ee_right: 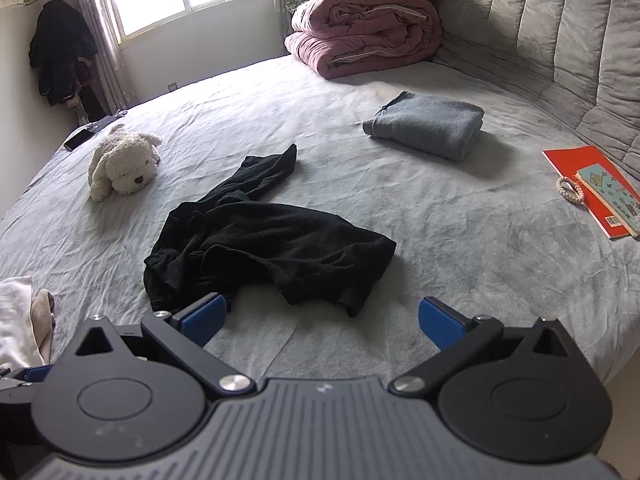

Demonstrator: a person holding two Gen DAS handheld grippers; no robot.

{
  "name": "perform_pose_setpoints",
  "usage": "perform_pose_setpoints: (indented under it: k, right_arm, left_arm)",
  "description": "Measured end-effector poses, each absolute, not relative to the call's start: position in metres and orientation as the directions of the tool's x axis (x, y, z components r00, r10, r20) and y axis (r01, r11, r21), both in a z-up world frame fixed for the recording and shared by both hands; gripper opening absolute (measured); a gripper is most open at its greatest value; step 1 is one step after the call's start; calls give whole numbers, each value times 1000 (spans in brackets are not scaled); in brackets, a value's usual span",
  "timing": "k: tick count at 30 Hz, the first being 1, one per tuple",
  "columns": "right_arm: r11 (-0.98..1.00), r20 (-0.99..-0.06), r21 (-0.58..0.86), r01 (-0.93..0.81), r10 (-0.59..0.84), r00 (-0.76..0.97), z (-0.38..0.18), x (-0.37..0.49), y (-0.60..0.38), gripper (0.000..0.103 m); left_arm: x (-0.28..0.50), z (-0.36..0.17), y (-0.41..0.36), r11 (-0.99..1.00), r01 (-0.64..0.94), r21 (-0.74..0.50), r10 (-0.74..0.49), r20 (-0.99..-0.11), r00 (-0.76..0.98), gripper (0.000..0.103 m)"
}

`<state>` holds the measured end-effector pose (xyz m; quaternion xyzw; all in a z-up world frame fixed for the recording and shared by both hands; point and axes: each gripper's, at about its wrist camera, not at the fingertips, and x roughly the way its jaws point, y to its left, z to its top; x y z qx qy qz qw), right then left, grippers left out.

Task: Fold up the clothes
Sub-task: 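Move both grippers toward the crumpled black garment on the bed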

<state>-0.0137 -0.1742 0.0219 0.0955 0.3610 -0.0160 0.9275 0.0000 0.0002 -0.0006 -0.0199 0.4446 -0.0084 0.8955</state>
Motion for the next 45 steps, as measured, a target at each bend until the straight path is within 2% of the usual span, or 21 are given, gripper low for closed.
perform_pose_setpoints:
  k: [20,45]
  right_arm:
    - [981,-686,157,113,26,727,24,-7,-166,103]
    - [988,-697,128,82,31,716,20,2,-157,103]
  left_arm:
    - [-4,-15,8,999,3,-54,-45,-805,591,102]
    - [10,-5,6,999,-8,-37,-27,-829,559,102]
